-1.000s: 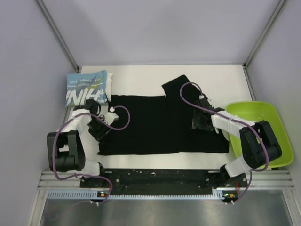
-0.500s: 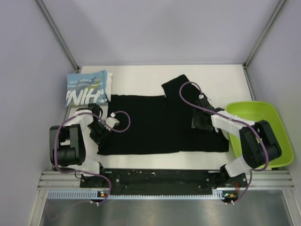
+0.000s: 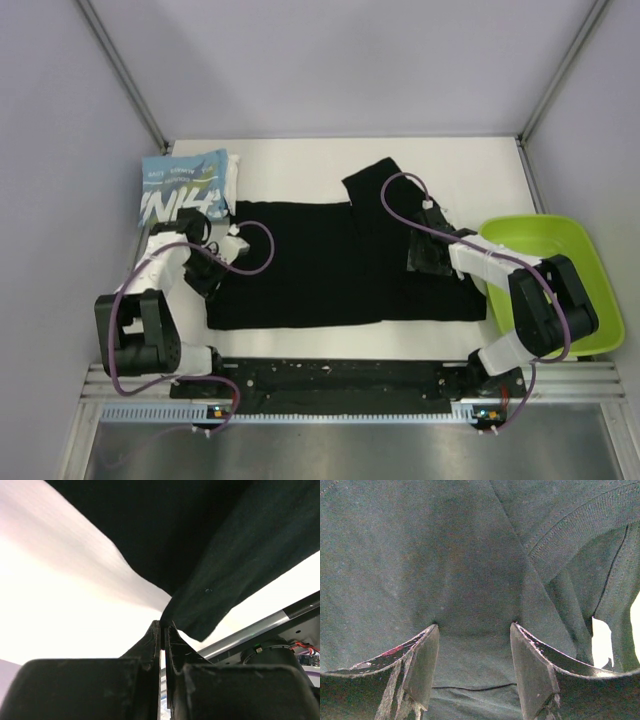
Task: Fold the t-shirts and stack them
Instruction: Fold the flattened tshirt in 1/3 of the way
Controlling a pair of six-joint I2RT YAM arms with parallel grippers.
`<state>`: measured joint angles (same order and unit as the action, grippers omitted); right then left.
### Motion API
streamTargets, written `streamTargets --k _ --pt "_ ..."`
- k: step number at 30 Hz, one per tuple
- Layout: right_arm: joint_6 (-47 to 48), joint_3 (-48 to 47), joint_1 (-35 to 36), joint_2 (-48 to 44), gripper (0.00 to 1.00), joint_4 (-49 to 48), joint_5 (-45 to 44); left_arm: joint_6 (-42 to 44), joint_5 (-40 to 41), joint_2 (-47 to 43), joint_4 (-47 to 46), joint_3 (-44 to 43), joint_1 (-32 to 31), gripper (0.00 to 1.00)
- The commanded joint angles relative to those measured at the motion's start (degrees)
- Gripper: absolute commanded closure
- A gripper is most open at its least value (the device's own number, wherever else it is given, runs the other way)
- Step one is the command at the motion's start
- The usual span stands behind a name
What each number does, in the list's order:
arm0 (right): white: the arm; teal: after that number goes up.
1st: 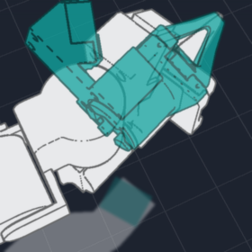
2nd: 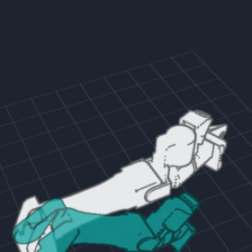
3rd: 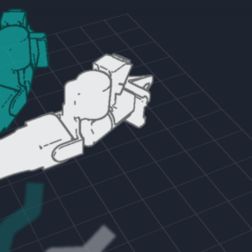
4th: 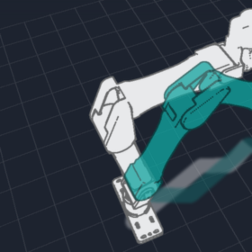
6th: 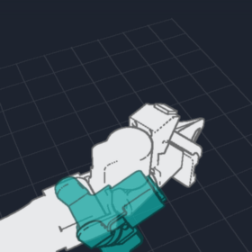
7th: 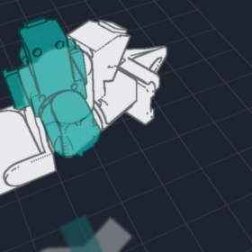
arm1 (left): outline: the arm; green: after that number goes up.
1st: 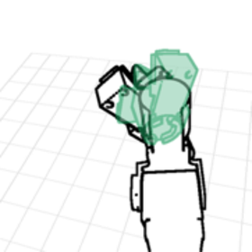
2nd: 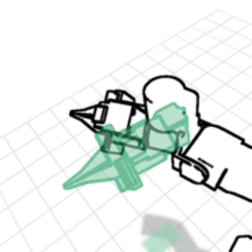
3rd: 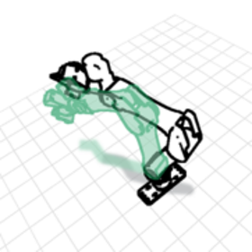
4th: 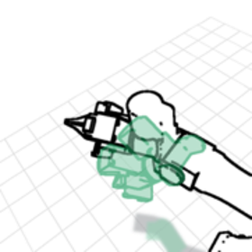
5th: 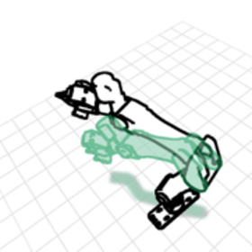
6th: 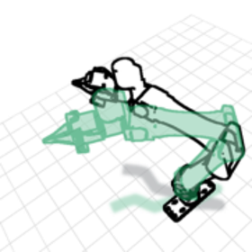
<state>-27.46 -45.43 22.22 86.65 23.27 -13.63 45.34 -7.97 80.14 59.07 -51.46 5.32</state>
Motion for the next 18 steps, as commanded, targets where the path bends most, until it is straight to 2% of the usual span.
streamTargets --k 1,5,11,18 --pt "-0.40 0.78 -0.77 1.68 0.42 -1.82 1.15 -0.25 -1.61 -3.05 5.01 -3.99 0.30 1.00" --pt "-0.57 0.69 -1.03 1.94 0.42 -1.65 1.15 -1.39 -1.53 -2.10 0.36 -7.59 -0.05 1.00" --pt "-1.89 1.57 -1.30 0.19 0.42 -1.29 -1.05 -5.08 0.49 8.35 -3.60 -15.68 -0.84 1.00" --pt "-1.10 2.19 -1.47 -2.54 0.42 -1.56 0.70 -5.44 5.06 17.15 -6.68 -13.15 -0.93 1.00"
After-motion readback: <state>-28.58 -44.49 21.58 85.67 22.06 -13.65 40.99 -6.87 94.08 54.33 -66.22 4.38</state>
